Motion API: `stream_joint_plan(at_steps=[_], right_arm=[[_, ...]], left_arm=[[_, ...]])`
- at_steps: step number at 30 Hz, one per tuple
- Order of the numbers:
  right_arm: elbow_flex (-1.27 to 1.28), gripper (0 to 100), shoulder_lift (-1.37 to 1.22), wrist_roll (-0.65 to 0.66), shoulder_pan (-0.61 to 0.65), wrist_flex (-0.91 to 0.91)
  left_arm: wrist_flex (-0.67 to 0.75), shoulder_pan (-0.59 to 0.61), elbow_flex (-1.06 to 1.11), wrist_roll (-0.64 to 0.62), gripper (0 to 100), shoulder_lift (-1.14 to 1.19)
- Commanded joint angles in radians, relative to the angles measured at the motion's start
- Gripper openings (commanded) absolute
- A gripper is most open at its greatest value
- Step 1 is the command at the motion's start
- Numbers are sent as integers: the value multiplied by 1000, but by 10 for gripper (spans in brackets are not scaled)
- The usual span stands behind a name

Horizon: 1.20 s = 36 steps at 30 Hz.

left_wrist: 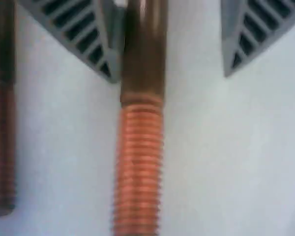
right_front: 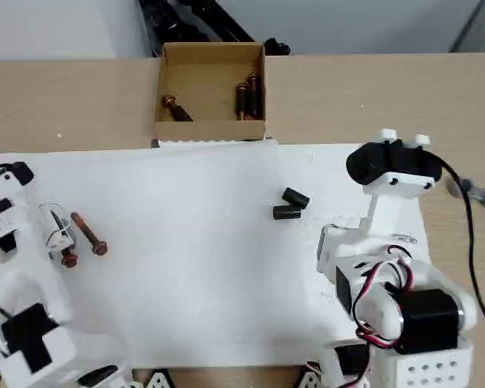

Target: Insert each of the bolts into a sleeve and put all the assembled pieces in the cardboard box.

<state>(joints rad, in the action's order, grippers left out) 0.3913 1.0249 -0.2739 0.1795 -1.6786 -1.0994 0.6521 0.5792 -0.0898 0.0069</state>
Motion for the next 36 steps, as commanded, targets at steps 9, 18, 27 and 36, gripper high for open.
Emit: stream_joint_plan(at_steps=[9,18,27,36], right_arm=[[-3,6,5,-11,-7,15],[-3,6,8,-11,-7,15],[-3,6,8,-12,-8,15],[-3,7,8,-12,-8,18]], left_arm=[[104,-2,91,-3,5,9],[-8,-3,-16,38,6,0],[-394,-18,-535,204,6,0],[-582,-18,-935,529,6,0]])
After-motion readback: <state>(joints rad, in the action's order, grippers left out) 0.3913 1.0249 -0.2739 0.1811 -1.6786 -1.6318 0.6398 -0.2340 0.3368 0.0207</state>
